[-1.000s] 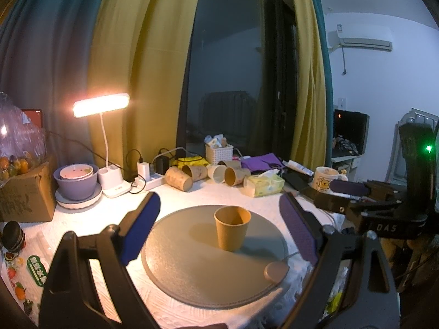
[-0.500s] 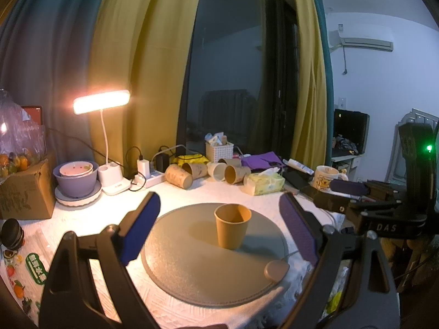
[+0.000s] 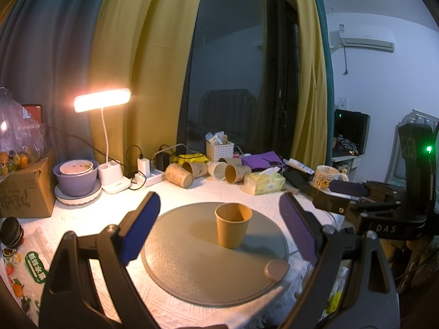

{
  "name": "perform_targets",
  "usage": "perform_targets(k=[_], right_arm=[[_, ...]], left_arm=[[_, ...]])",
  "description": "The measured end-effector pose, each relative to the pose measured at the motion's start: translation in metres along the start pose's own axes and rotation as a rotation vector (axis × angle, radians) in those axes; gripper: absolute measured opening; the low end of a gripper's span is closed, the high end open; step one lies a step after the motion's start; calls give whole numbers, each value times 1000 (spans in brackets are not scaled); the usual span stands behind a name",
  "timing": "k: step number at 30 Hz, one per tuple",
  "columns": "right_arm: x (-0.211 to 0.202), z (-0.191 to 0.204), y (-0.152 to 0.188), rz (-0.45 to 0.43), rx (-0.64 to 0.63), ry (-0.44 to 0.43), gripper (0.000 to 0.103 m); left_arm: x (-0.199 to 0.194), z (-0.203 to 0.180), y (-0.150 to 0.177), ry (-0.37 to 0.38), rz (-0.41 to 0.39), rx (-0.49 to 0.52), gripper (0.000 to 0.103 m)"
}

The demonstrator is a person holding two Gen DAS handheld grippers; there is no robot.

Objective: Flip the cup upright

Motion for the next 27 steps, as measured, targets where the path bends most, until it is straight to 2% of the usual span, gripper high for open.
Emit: perform_targets(k=[27], right_arm=[[2,0,-2,3,0,1,66]], left_arm=[[1,1,0,0,1,-4,89]])
Point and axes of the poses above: each gripper's, at about its wrist camera, not at the fingertips, and x roughly the way its jaws point, z to its left, y to its underside, the point moved 10 cm from there along x, roughly the way its jaws point, and after that the axes turned 15 degrees about y, right-handed, at the moved point
